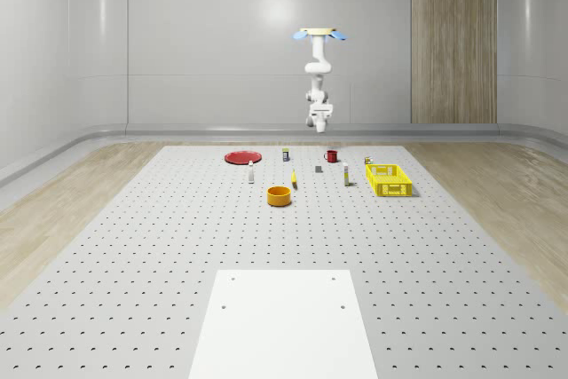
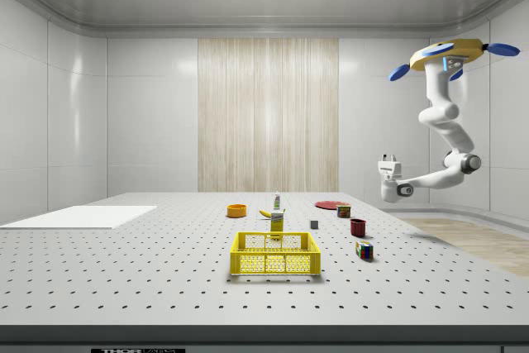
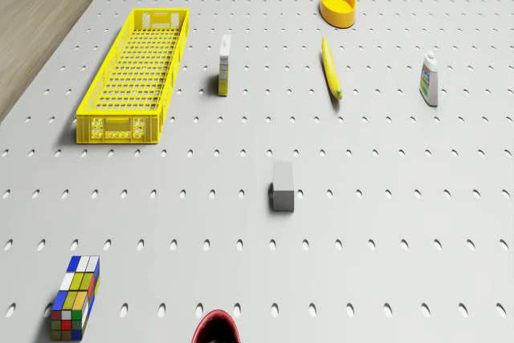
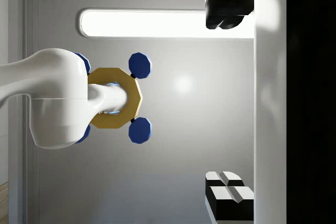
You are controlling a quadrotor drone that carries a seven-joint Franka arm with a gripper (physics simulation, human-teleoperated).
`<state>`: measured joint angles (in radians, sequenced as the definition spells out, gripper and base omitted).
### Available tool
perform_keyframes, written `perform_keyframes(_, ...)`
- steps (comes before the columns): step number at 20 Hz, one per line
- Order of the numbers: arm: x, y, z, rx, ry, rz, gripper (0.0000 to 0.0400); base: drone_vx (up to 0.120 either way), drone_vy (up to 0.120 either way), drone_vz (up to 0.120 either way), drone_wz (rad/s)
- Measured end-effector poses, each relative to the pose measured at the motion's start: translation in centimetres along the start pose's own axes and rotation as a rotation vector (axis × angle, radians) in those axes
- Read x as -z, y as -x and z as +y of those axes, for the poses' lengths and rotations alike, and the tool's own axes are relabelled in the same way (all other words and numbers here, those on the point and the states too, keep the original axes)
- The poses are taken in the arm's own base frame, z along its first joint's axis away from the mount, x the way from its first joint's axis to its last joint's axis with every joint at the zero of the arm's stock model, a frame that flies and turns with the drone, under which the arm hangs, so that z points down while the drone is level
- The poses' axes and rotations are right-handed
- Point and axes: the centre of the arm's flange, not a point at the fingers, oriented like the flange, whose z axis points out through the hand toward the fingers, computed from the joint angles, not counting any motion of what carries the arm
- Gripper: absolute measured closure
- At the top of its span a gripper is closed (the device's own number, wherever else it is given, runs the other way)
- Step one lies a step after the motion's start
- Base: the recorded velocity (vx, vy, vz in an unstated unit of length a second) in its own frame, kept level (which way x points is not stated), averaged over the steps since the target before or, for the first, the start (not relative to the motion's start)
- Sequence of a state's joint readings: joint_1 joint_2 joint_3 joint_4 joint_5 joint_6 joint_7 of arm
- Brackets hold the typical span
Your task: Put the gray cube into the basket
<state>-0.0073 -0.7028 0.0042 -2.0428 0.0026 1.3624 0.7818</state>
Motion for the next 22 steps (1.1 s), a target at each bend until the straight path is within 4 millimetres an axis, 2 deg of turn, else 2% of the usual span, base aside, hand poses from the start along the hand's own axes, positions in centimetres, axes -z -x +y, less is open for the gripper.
perform_keyframes(11,0.07,0.06,0.04,0.0,-0.005,0.007,0.0,0.12,-0.116,0.0,0.0)
perform_keyframes(22,0.08,0.19,0.03,0.0,-0.003,0.02,0.0,0.12,0.0,0.0,0.0)
